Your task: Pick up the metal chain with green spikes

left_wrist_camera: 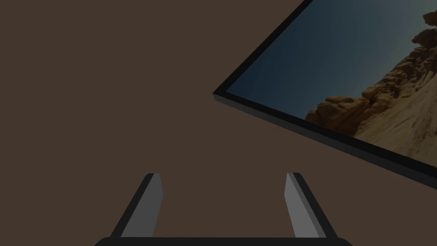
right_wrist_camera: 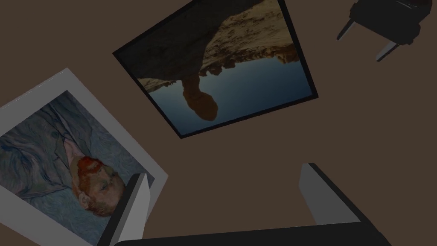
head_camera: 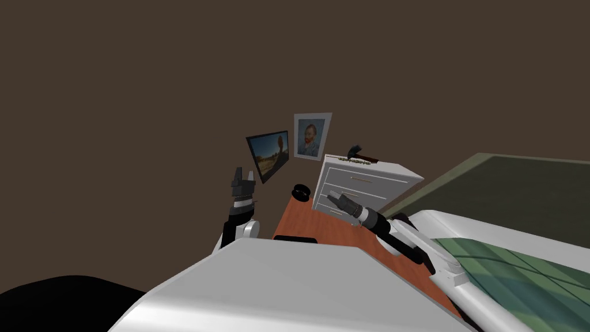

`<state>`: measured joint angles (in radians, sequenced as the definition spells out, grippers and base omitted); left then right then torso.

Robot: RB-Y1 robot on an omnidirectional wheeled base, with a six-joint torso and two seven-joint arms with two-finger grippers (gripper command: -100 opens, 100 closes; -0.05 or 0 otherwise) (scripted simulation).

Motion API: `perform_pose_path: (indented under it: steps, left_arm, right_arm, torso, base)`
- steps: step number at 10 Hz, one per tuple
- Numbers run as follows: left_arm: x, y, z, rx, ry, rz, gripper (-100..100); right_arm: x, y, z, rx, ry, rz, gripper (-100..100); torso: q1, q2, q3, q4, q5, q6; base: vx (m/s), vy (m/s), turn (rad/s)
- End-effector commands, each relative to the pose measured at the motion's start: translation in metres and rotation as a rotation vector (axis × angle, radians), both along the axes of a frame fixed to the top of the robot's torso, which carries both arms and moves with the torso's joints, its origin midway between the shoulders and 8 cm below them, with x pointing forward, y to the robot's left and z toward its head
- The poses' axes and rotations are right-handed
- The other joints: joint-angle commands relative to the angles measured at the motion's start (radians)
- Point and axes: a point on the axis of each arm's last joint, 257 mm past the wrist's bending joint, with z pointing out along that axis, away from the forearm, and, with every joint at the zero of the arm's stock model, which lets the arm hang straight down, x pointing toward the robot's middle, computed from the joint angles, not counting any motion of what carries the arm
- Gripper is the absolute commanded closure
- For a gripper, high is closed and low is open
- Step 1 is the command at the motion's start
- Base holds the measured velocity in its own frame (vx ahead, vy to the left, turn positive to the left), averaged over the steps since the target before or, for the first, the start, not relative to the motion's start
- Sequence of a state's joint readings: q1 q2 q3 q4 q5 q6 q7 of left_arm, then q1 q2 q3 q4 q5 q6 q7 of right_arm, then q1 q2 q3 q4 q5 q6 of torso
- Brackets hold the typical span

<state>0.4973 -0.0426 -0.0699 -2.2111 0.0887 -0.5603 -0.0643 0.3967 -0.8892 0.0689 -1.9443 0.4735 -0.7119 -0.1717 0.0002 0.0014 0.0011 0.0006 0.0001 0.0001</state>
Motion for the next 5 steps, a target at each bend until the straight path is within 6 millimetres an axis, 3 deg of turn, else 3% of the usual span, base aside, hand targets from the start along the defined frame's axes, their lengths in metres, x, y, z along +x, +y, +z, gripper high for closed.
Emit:
perform_pose_path:
  steps: [1,5]
  left_arm:
    - [0.000,0.000,0.000,0.000,0.000,0.000,0]
    - [0.000,0.000,0.000,0.000,0.000,0.000,0]
  right_arm:
    - [-0.002,-0.006,-0.006,-0.059,0.008,0.020,-100]
    - [0.001,-0.029,-0.027,-0.233,0.027,0.063,-100]
  torso:
    - [0.000,0.000,0.000,0.000,0.000,0.000]
    - [-0.001,-0.001,-0.001,0.000,0.000,0.000]
  base:
    - [-0.020,0.025,0.047]
    - [-0.012,0.011,0.056]
